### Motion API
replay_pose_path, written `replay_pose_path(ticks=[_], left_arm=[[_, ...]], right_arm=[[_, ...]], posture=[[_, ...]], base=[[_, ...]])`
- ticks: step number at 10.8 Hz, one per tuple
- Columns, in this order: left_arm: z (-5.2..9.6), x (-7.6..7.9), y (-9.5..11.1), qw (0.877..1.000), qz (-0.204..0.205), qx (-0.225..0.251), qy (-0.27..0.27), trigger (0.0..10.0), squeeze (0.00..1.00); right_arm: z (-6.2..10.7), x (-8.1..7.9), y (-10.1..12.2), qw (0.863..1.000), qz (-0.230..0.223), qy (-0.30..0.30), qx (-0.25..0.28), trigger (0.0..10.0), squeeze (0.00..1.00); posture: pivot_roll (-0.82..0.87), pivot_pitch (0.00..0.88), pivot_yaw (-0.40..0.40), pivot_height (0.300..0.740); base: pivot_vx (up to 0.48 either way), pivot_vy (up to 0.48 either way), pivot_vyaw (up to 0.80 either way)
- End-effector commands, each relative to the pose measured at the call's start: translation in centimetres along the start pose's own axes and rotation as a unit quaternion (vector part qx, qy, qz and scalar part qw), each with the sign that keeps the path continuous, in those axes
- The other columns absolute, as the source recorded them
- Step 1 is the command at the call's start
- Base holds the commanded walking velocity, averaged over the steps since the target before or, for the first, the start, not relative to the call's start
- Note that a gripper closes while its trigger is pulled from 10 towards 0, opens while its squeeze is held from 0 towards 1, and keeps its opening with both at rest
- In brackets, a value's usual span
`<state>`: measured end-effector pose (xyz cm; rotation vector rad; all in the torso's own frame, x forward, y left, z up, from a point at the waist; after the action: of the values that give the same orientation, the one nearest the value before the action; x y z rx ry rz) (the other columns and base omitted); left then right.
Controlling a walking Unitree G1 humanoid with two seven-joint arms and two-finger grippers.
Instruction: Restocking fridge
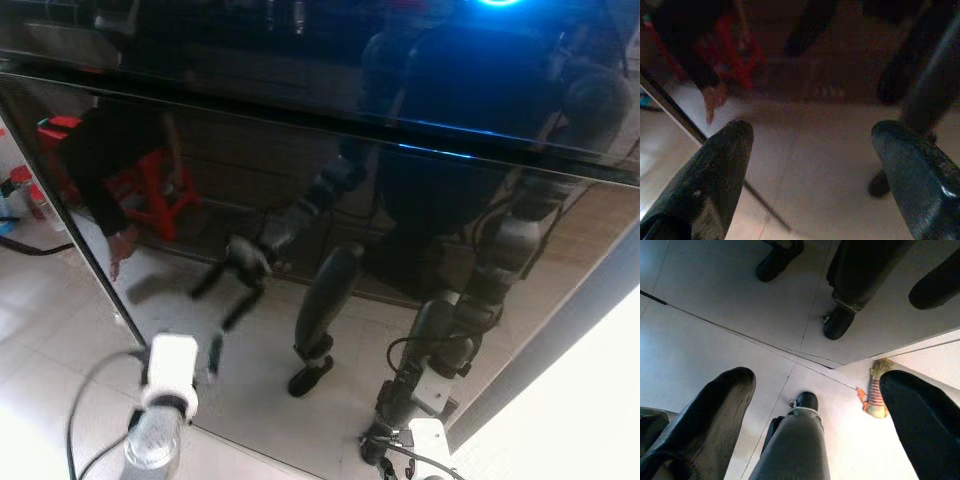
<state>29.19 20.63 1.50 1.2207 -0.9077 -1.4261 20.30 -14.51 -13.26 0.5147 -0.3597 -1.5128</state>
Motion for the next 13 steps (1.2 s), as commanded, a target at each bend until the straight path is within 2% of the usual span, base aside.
replay_pose_path(ticks=[1,2,4,5,8,10,11,12,13], left_arm=[[-0.1,-0.4,-1.0,0.999,-0.018,-0.027,0.005,10.0,0.00],[-0.1,-0.4,-1.9,0.999,-0.025,-0.048,0.003,10.0,0.00],[-0.1,0.0,-5.2,0.986,-0.100,-0.130,-0.034,10.0,0.00],[0.2,-0.2,-5.9,0.983,-0.111,-0.140,-0.032,10.0,0.00],[0.8,-0.3,-6.8,0.985,-0.075,-0.154,-0.020,10.0,0.00],[1.4,-2.0,-9.4,0.971,-0.068,-0.228,0.009,10.0,0.00],[1.5,-2.4,-9.9,0.966,-0.066,-0.247,0.020,10.0,0.00],[1.7,-2.5,-10.9,0.957,-0.056,-0.283,0.023,10.0,0.00],[1.6,-2.4,-11.1,0.955,-0.057,-0.291,0.017,10.0,0.00]], right_arm=[[0.0,0.1,0.2,1.000,-0.003,-0.003,0.003,10.0,0.00],[0.0,0.1,0.2,1.000,-0.003,-0.003,0.003,10.0,0.00],[0.0,0.1,0.1,1.000,-0.003,-0.004,0.000,10.0,0.00],[0.0,0.1,0.1,1.000,-0.004,-0.004,-0.001,10.0,0.00],[0.0,0.1,0.0,1.000,-0.004,-0.004,-0.003,10.0,0.00],[0.0,0.1,-0.1,1.000,-0.002,-0.006,-0.004,10.0,0.00],[0.0,0.1,-0.1,1.000,-0.001,-0.007,-0.004,10.0,0.00],[0.0,0.2,-0.1,1.000,0.000,-0.008,-0.005,10.0,0.00],[0.0,0.2,-0.2,1.000,0.001,-0.010,-0.005,10.0,0.00]], posture=[[-0.11,0.000,-0.049,0.740],[-0.11,0.000,-0.049,0.740],[-0.10,0.000,-0.048,0.740],[-0.11,0.000,-0.046,0.740],[-0.10,0.000,-0.045,0.740],[-0.10,0.000,-0.044,0.740],[-0.09,0.000,-0.044,0.740],[-0.09,0.000,-0.043,0.740],[-0.09,0.000,-0.043,0.740]], base=[[0.000,0.000,0.00],[0.000,0.000,0.00],[0.000,0.000,0.00],[0.000,0.000,0.00],[0.000,0.000,0.00],[0.000,0.000,0.00],[0.000,0.000,0.00],[0.000,0.000,0.00],[0.000,0.000,0.00]])
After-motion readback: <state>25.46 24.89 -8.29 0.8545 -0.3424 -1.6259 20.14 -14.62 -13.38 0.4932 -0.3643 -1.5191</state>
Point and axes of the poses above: a point about 5 cm out from each wrist's last joint towards the gripper, its own z axis pointing back from the gripper into the wrist, its own y axis along the axis of the wrist's last joint, x = y × z, the point moved 5 cm from there along -z, pointing out of the wrist towards the gripper, and after that the axes turned 1 degree about z, right-handed, at the moved point
